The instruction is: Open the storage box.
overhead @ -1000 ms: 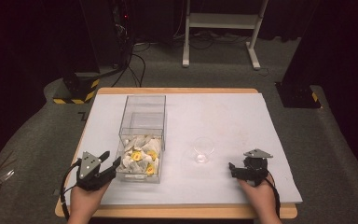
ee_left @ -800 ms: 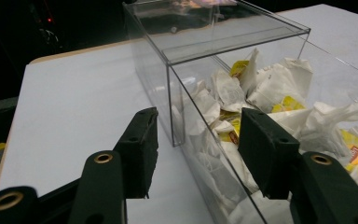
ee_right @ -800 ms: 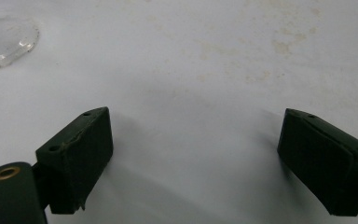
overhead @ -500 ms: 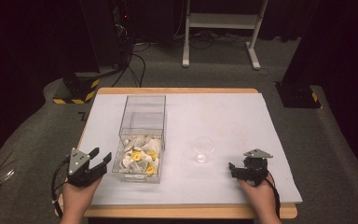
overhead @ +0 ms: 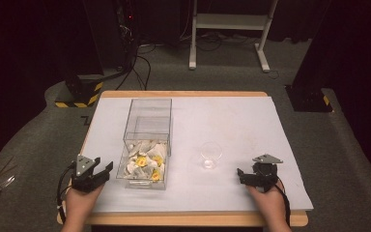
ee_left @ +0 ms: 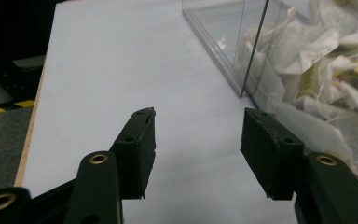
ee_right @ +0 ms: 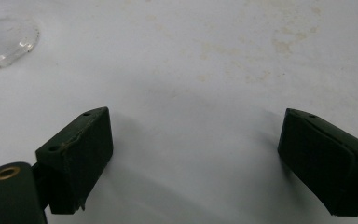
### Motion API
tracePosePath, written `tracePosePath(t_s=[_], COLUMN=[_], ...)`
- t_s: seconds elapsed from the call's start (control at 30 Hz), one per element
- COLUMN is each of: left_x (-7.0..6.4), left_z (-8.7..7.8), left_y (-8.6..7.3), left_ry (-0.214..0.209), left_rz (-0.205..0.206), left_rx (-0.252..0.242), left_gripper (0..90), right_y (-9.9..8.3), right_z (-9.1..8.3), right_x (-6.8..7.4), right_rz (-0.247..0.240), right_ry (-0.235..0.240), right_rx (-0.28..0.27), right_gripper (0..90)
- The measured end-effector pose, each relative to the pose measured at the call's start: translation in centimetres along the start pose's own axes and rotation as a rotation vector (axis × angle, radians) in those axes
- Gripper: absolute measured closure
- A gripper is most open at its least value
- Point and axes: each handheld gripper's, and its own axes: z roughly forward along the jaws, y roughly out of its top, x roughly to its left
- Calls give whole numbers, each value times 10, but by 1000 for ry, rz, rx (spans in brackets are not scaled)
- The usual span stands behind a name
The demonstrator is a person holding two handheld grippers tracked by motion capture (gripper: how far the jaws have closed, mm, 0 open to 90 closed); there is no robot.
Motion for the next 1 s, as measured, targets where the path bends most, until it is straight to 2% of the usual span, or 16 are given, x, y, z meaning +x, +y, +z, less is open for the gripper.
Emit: tracePosePath(t_s=[0.1, 0.33, 0.7, 0.83, 1.0], left_x=[0, -3, -4, -4, 1], left_z=[5, 15, 20, 23, 24], left_y=[-3, -7, -11, -11, -12], left_ry=[7, 8, 17, 20, -2], left_rz=[19, 32, 42, 32, -29], left_rx=[33, 85, 122, 141, 151], left_gripper=[434, 407, 381, 359, 336], right_y=[0, 0, 1, 1, 1], right_z=[0, 0, -4, -6, -12], right_x=[0, 1, 2, 4, 8], right_rz=[0, -6, -34, -41, -56], right_ry=[-1, -4, 9, 14, 23], right_rx=[-1, -2, -10, -20, -40], right_gripper=[100, 109, 120, 115, 114])
